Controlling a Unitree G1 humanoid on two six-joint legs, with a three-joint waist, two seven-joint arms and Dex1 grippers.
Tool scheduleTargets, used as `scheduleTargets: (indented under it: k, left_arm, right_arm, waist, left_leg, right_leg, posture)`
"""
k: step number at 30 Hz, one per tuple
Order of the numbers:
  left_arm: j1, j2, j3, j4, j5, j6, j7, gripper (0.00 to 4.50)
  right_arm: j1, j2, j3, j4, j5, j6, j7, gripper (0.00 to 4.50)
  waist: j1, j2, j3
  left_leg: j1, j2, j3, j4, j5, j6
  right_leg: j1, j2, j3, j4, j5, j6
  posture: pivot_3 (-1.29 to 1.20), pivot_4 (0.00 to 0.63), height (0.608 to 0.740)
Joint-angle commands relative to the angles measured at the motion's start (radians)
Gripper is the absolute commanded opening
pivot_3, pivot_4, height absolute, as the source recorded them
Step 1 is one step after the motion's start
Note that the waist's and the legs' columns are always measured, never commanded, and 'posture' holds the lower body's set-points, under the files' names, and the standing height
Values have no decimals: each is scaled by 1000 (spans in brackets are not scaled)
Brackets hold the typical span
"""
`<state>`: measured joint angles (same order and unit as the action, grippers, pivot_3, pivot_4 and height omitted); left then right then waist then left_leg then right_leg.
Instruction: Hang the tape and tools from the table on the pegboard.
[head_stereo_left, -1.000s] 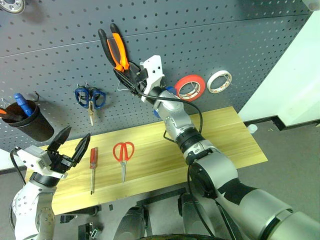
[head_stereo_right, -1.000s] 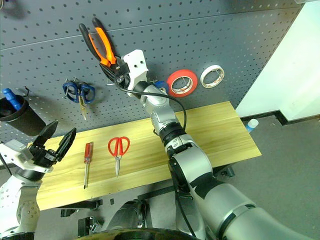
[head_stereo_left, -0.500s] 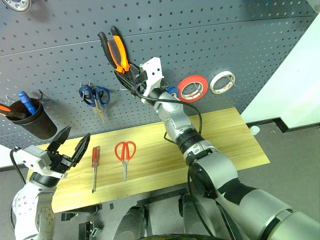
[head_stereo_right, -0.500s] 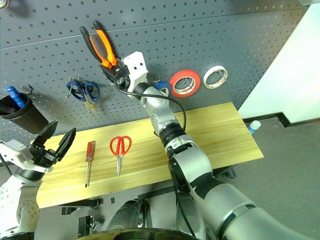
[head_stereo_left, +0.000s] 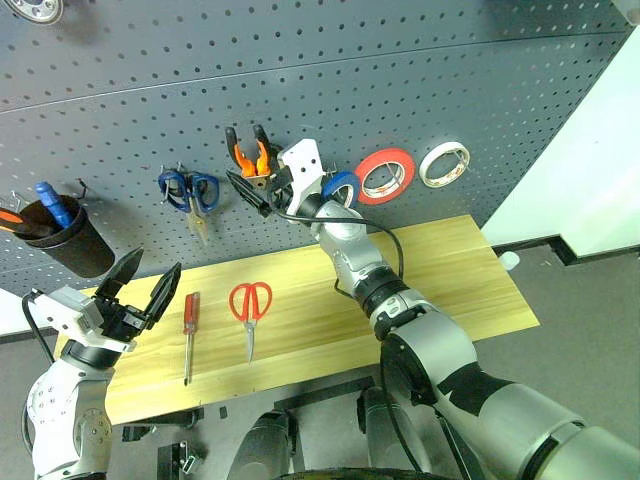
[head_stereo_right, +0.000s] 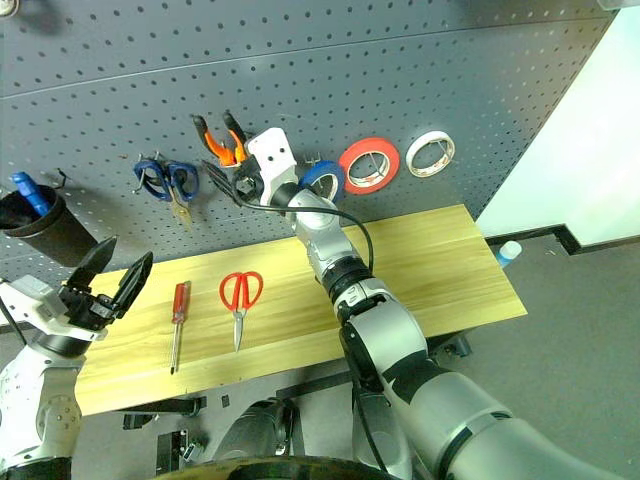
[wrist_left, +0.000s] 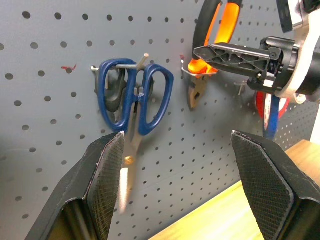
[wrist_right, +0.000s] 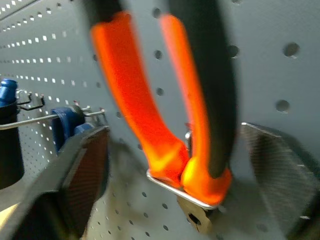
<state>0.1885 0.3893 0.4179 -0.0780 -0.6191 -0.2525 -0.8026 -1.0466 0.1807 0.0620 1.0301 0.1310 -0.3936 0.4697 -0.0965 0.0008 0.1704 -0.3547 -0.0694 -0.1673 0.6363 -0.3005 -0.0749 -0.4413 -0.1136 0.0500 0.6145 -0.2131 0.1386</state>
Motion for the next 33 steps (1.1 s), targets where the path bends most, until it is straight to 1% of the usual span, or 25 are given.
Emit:
scheduleTargets:
  k: [1,8,11,16,18,21,24,27,29,31,33]
  left_arm:
    - [-9,6,29,1,-2,-23,-3,3554]
    - [-3,11,41,0,-3,-28,-2,3554]
    - [37,9,51,-23,1,-20,7,3554]
    - [112,-6,39,-54,42,-9,43,3554]
    - [132,-15,30,-66,69,-4,73,3554]
    - [155,-27,3,-78,156,32,156,3554]
    - [166,-53,-45,-96,250,72,248,3554]
    - [163,-72,-98,-120,292,207,337,3554]
    - [148,-91,-127,-135,291,304,391,3554]
    - [106,-106,-169,-130,335,422,473,3554]
    - [47,-125,-209,-119,375,553,557,3554]
  right_arm:
    - [19,61,6,-84,-5,-58,-1,4470]
    - [125,-14,69,-311,-76,-48,-28,4470]
    - [217,-71,98,-494,-97,-6,-8,4470]
    - [353,-187,145,-789,-100,61,71,4470]
    - [394,-240,152,-893,-77,95,115,4470]
    - [451,-331,151,-1031,-13,179,204,4470]
    - [501,-432,128,-1127,63,280,288,4470]
    - [545,-523,104,-1201,139,387,353,4470]
    - [579,-591,99,-1248,189,461,410,4470]
    - [624,-657,98,-1275,213,519,461,4470]
    - [670,-718,113,-1277,206,539,508,4470]
  waist:
    - [0,0,0]
    - [0,0,0]
    - [0,-1,-1]
    - [3,-1,-1]
    - [3,-1,-1]
    - [8,-2,-1]
    - [28,-2,-1]
    - [40,-2,-1]
    - [52,-3,-1]
    - [58,-3,0]
    - [64,-5,0]
  left_leg:
    - [0,0,0,0,0,0]
    - [0,0,0,0,0,0]
    - [-1,0,0,0,0,0]
    - [-1,0,0,0,0,0]
    - [0,0,1,0,0,0]
    - [0,0,1,0,0,0]
    - [1,0,1,2,0,0]
    - [1,0,1,6,-2,3]
    - [0,0,1,10,-3,5]
    - [0,0,1,11,-3,5]
    - [2,-1,0,12,-3,5]
  right_leg:
    - [0,0,0,0,0,0]
    - [0,0,0,-1,0,0]
    - [0,0,0,-1,0,0]
    - [0,0,0,-2,0,0]
    - [0,0,0,-2,0,0]
    - [2,0,0,-2,0,0]
    - [4,0,0,-2,0,0]
    - [7,0,0,-3,0,1]
    - [8,0,-1,-3,-1,1]
    - [9,0,-1,-4,-1,1]
    - [12,0,-2,-4,-1,2]
  posture:
    - [-22,178,738]
    - [-29,166,738]
    - [-33,158,738]
    - [-29,152,738]
    - [-23,151,738]
    - [-18,148,738]
    - [-18,148,738]
    - [-20,148,738]
    - [-21,149,738]
    - [-27,146,738]
    - [-33,144,738]
